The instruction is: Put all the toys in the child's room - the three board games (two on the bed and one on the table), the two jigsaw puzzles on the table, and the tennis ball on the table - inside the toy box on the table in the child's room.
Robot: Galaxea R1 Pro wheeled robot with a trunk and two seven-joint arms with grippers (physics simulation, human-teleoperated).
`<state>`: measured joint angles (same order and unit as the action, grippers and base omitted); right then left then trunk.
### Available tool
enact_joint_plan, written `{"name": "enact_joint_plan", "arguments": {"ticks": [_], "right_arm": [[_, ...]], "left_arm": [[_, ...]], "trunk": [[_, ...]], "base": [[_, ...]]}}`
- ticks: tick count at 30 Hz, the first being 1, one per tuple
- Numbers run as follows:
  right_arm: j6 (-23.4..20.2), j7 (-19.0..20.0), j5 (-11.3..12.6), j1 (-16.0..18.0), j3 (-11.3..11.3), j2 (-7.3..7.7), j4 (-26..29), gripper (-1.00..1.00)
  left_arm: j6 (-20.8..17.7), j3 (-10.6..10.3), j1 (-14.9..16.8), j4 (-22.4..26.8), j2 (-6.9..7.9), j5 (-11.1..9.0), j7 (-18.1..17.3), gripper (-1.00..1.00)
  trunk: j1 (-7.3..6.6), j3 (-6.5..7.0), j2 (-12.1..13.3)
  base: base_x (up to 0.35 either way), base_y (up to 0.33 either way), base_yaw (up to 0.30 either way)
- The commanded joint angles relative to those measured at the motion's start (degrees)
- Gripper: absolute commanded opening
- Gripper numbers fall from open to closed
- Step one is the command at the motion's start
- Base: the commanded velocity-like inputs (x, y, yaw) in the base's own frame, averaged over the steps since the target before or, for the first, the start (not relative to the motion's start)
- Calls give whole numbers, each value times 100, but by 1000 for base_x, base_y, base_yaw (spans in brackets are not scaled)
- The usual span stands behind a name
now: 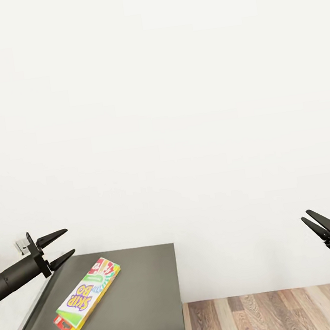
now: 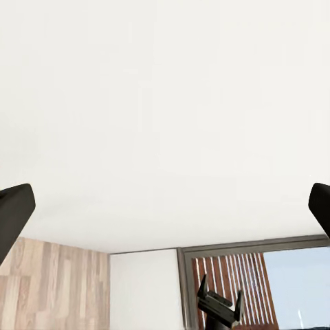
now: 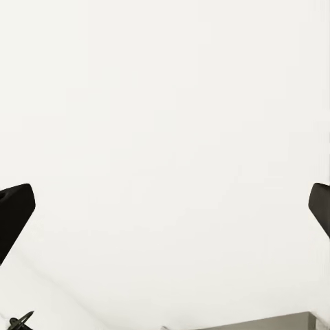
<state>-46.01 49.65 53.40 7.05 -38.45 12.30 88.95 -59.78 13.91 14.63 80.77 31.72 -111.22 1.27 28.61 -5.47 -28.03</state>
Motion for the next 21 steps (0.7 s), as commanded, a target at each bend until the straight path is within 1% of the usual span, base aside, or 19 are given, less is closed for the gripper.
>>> {"name": "enact_joint_plan", "arguments": {"ticks": [1,10,12,14,15,16,17,18,21], "right_arm": [[-30,5,13,6,-5,0,0,100],[-31,8,10,6,-5,-1,7,100],[-72,-57,-55,70,61,-66,23,100],[-62,-122,-124,52,125,-131,16,100],[-62,-154,-159,52,157,-163,16,100],[-45,-186,-193,26,190,-195,7,100],[-37,-218,-228,10,222,-227,0,100],[-31,-232,-263,-3,254,-260,-5,100],[-30,-134,-365,-22,351,-334,-8,100]], "left_arm": [[-22,2,5,0,1,-13,13,100],[-22,5,5,0,1,-13,14,100],[44,70,71,-65,-65,54,80,100],[108,134,135,-130,-126,122,108,100],[140,166,167,-162,-126,155,108,100],[172,170,200,-194,-92,187,109,100],[174,136,232,-226,-60,218,110,100],[140,104,198,-259,-39,251,109,100],[44,7,101,-355,-16,170,93,100]], "trunk": [[3,-10,-11],[3,-8,-11],[3,-8,-11],[3,-8,-11],[3,-8,-11],[3,-8,-11],[3,-8,-11],[3,-8,-11],[3,-8,-11]], "base": [[5,2,-45],[1,0,-9],[0,0,0],[0,0,0],[0,0,0],[0,0,0],[0,0,0],[0,0,0],[0,0,0]]}}
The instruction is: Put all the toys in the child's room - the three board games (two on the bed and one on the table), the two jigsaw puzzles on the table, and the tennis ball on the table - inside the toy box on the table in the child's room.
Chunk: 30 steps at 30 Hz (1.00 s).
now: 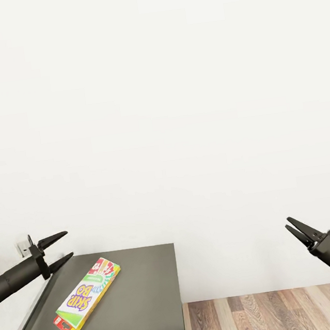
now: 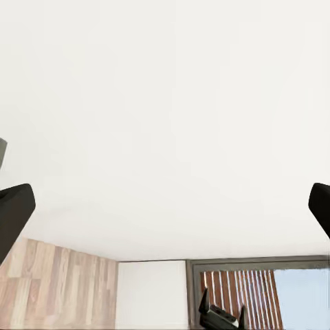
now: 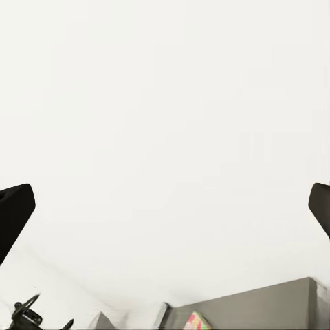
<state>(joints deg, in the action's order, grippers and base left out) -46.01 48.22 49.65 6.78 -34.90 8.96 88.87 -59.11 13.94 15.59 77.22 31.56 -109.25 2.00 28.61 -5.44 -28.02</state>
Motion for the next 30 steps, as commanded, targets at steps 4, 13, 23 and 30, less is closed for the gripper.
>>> {"name": "enact_joint_plan", "arguments": {"ticks": [4,13,23,30], "right_arm": [[-31,66,-121,1,124,-20,-1,100],[-31,64,-415,-1,150,-26,7,100],[-29,56,-741,6,150,-25,13,100],[-31,55,-764,8,154,-26,19,100]], "left_arm": [[-89,-69,-124,51,7,-95,13,100],[-89,-76,-363,74,8,-95,20,100],[-89,-69,-362,74,8,-88,28,100],[-89,-67,-363,74,8,-86,34,100]], "trunk": [[3,-12,-11],[3,-12,-11],[3,-12,-11],[3,-18,-11]], "base": [[0,0,0],[0,0,0],[0,0,0],[0,0,0]]}}
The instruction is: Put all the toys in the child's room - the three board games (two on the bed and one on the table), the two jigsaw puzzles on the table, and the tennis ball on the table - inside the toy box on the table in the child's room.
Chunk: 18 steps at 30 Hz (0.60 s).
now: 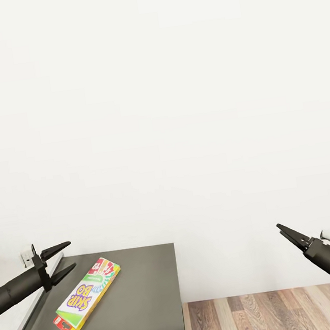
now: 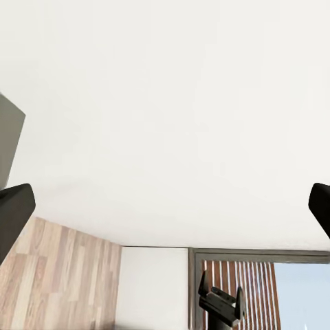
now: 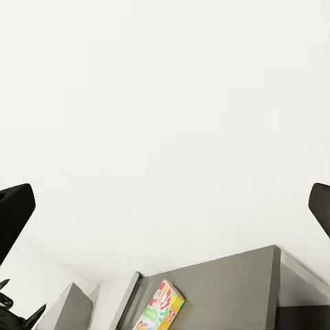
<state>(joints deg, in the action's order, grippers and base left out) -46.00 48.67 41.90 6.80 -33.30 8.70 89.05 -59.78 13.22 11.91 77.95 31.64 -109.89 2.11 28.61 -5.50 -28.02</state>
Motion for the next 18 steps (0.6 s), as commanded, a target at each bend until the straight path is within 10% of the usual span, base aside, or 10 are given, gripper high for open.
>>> {"name": "enact_joint_plan", "arguments": {"ticks": [1,8,18], "right_arm": [[-31,10,11,6,-7,0,0,100],[-24,-7,4,6,4,0,3,100],[-83,-83,-4,26,2,72,-9,100]], "left_arm": [[-22,5,5,-1,0,-19,24,100],[-21,0,16,-7,7,30,87,100],[123,17,103,-25,12,1037,337,100]], "trunk": [[3,-15,-11],[3,-30,-11],[3,-30,-11]], "base": [[0,0,0],[0,0,0],[0,0,0]]}}
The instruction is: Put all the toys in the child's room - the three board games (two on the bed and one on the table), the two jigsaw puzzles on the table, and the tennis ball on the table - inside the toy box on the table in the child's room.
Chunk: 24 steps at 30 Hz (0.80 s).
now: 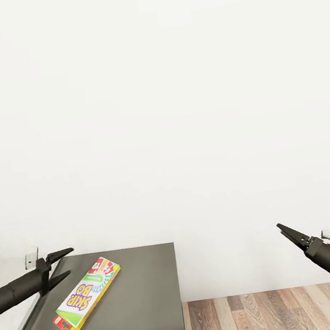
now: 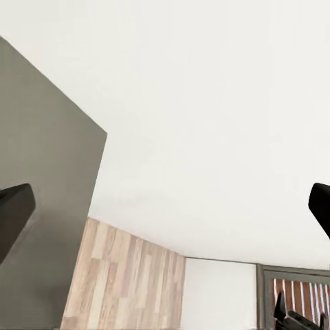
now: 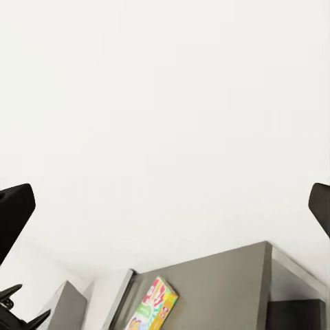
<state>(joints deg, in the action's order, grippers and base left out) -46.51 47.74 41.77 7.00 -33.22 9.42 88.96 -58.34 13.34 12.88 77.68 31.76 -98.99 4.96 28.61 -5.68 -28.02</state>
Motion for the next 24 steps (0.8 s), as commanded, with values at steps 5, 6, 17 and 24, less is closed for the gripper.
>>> {"name": "enact_joint_plan", "arguments": {"ticks": [5,6,17,24], "right_arm": [[-53,-85,9,11,-8,13,-1,100],[-56,-99,10,11,-8,14,-1,100],[-59,-124,7,12,-9,42,-2,100],[-60,-116,7,12,-38,49,-8,100]], "left_arm": [[27,2,104,4,15,232,587,100],[33,2,220,19,13,279,857,100],[334,-822,2153,-280,-700,643,4238,100],[493,-1322,3534,-1963,-1634,2198,4789,100]], "trunk": [[3,-12,-11],[3,-12,-11],[3,-74,-11],[3,-130,-11]], "base": [[0,0,0],[0,0,0],[0,0,0],[0,0,0]]}}
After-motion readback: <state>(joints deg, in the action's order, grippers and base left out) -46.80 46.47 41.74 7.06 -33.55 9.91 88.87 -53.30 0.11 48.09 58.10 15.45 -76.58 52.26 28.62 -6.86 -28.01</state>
